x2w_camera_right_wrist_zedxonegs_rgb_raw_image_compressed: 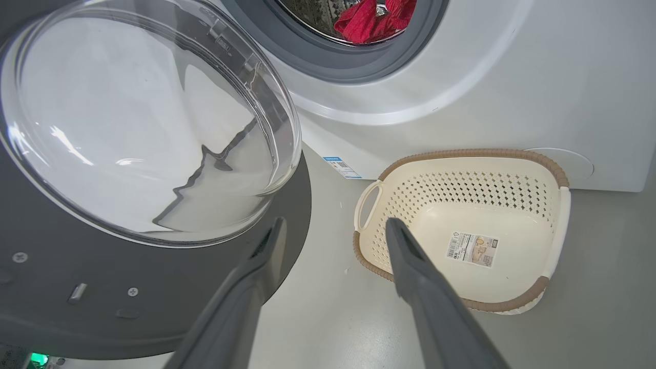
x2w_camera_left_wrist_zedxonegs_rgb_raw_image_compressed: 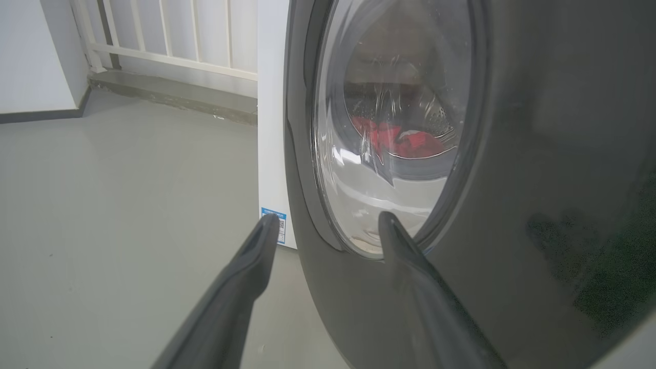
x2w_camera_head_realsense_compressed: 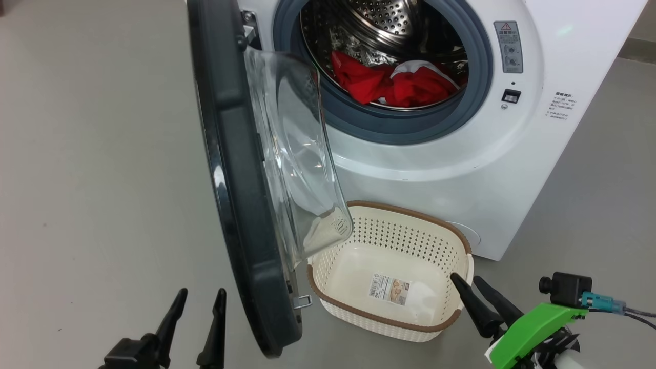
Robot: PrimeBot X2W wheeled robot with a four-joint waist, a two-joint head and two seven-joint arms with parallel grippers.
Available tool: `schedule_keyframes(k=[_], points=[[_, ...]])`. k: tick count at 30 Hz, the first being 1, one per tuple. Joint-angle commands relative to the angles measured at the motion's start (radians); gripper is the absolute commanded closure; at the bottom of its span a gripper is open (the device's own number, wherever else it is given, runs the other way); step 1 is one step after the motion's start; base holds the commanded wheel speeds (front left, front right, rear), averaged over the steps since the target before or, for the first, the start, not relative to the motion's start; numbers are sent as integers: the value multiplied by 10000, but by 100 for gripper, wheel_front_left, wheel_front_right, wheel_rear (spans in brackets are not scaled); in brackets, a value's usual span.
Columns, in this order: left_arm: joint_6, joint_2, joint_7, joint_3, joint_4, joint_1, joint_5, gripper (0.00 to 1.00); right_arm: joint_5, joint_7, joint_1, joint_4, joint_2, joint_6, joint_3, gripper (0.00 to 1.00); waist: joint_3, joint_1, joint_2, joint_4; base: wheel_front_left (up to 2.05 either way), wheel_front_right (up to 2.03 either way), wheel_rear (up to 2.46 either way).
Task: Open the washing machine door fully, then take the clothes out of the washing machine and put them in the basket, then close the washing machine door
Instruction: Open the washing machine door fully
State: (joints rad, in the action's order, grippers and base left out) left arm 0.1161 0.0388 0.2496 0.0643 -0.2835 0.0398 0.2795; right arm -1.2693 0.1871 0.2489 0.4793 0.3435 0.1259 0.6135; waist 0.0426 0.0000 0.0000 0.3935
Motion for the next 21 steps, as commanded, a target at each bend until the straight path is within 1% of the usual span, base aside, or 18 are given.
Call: schedule_keyframes(k=[1,5,8,11,12,16,21], points=[[61,114,122,-369,215,159,-61,0,203,235,268,-112,175,48,220,0,13,0,0,-8,0,0,0],[70,114,122,-383,209,149,-71,0,692,632,469,100,257,48,551,0,43,0,0,-31,0,0,0],[75,114,122,-405,196,150,-71,0,1115,729,553,204,244,48,525,0,58,0,0,-45,0,0,0],[79,114,122,-425,205,158,-61,0,1875,741,516,105,105,48,-218,0,78,0,0,-63,0,0,0],[79,114,122,-425,205,158,-61,0,1875,741,516,105,105,48,-218,0,78,0,0,-63,0,0,0],[86,114,122,-435,235,173,-52,0,3006,744,175,-128,-253,48,-1213,0,108,0,0,-64,0,0,0],[94,114,122,-460,235,168,-78,0,4506,745,-199,-576,-602,48,-2029,0,136,0,0,-70,0,0,0]])
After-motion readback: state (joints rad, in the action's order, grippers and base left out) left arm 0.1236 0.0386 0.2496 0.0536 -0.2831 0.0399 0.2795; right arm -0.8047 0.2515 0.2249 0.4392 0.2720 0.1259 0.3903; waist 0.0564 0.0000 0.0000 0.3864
